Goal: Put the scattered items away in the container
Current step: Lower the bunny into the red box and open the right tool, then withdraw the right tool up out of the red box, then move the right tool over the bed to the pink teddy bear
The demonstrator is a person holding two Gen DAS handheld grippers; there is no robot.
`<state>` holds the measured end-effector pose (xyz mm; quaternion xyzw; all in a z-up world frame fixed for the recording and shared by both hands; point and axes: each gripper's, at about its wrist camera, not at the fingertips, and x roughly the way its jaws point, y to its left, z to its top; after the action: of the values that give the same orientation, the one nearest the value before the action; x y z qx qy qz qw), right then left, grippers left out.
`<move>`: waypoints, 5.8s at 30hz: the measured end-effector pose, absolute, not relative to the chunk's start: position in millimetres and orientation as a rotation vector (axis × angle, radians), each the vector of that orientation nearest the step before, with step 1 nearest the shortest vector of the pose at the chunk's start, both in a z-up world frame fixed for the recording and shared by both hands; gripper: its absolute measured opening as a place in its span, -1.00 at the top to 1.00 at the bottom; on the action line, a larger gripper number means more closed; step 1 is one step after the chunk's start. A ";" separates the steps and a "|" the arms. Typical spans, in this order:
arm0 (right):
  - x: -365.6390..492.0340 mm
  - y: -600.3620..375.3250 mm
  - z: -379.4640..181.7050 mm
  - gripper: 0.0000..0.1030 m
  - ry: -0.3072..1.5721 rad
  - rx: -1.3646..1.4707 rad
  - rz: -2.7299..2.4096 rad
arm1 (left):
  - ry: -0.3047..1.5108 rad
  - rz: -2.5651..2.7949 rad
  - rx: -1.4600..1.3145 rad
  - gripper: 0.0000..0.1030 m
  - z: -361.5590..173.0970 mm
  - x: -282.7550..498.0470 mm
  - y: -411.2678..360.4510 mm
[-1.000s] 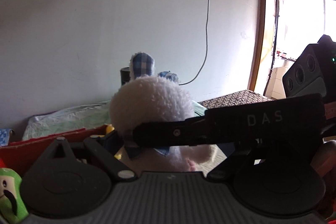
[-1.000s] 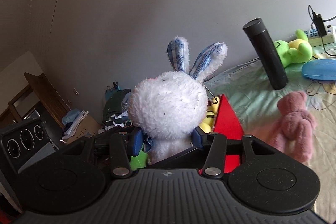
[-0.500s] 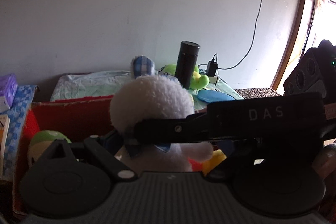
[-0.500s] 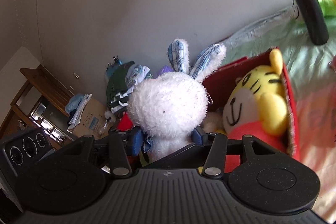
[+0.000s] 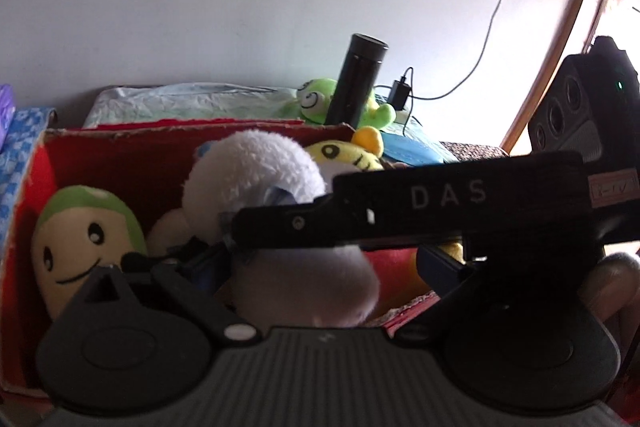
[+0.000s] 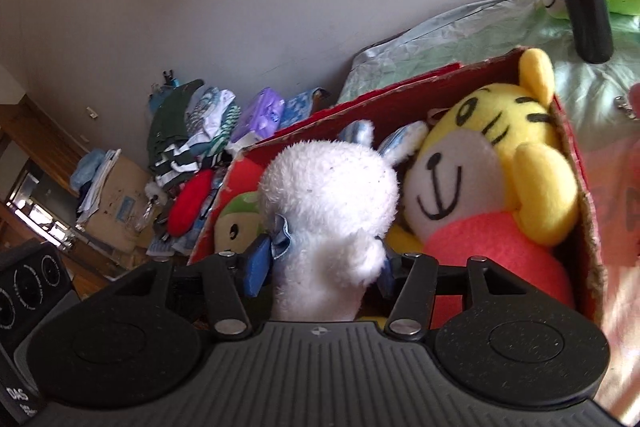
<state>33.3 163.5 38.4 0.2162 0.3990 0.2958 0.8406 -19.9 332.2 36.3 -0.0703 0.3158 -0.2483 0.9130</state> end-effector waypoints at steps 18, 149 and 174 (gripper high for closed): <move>47.2 141.6 31.7 0.21 0.789 0.492 0.507 | 0.682 -0.546 -0.126 -0.95 20.3 7.5 318.3; -32.7 75.1 51.8 -0.37 0.551 0.414 0.642 | 0.819 0.288 0.116 -0.99 70.1 -37.9 280.3; -23.7 -33.1 34.4 -0.25 0.661 0.497 0.614 | 0.672 0.138 0.072 -0.96 82.6 -60.3 176.0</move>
<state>-23.7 -33.1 34.4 0.2376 0.3160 0.2937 0.8703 -60.3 176.0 82.6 0.0351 0.3295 0.0677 0.9411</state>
